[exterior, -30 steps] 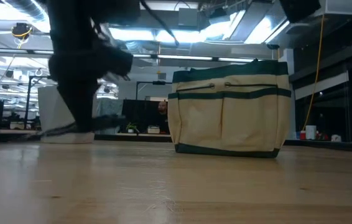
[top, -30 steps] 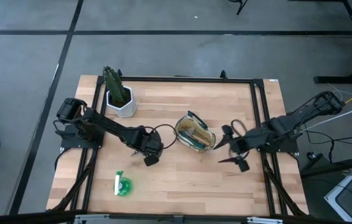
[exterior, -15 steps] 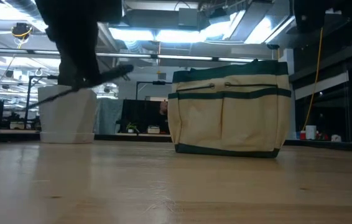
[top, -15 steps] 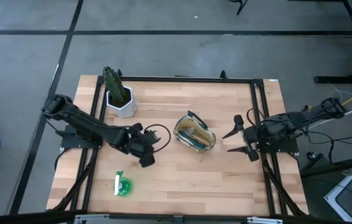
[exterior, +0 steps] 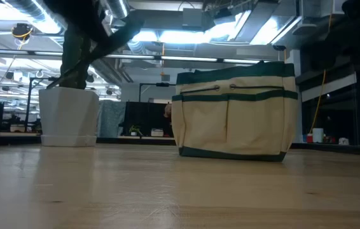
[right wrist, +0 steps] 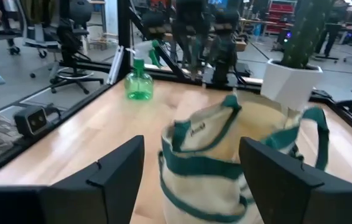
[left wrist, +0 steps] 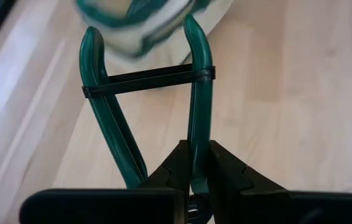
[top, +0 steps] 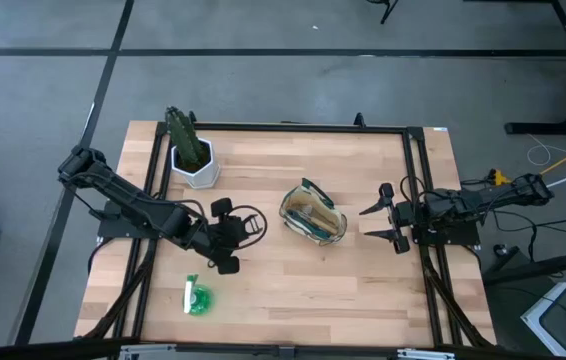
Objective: Pick & Place Garden tools in Gardening bag
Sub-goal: Put the green shear scissors into the gardening bag
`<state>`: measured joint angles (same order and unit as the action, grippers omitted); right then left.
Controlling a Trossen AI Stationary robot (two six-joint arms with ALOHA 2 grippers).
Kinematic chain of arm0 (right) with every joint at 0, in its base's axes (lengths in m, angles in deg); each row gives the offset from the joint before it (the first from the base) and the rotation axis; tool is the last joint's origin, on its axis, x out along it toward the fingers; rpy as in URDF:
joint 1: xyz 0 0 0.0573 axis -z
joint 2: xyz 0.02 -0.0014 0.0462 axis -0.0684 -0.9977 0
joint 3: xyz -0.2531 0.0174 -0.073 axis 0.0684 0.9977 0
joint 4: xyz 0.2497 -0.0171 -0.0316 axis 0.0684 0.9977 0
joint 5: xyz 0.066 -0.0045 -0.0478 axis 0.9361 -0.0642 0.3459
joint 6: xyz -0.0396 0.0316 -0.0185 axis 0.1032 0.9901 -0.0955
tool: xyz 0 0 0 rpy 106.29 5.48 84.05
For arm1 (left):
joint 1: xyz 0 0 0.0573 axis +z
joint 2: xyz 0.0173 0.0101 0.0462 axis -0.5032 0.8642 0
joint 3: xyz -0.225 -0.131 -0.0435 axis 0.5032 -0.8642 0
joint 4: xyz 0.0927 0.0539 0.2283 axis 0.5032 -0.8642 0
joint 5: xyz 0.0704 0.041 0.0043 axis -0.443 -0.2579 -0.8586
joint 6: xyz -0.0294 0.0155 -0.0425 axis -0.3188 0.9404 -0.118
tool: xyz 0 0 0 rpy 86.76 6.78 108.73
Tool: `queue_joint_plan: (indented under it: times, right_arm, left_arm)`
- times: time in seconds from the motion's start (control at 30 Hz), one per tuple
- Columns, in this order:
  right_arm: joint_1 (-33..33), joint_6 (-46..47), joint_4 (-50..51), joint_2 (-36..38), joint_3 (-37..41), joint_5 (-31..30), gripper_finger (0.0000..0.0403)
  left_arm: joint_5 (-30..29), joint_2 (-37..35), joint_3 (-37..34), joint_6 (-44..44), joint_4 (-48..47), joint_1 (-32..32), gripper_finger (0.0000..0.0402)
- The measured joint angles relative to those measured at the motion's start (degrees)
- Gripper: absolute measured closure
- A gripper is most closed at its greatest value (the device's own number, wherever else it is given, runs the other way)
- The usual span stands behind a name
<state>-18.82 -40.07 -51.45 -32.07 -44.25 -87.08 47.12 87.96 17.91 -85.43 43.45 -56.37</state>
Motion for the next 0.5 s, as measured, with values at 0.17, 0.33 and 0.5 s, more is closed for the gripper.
queue_joint_plan:
  times: [0.17, 0.33, 0.5]
  right_arm:
    - [1.66, -2.28, -1.82, 2.20, 3.90, 0.00, 0.0138]
    - [3.06, -5.50, -5.31, 2.87, 6.65, 0.00, 0.0138]
    - [3.65, -6.66, -2.92, 2.85, 6.74, 0.00, 0.0138]
  left_arm:
    - [-0.89, -2.35, 0.00, 7.15, 7.97, -1.45, 0.0378]
    - [-0.89, -4.18, 0.00, 16.35, 18.27, -2.92, 0.0378]
    - [0.19, -4.41, 0.00, 25.93, 28.44, -3.95, 0.0377]
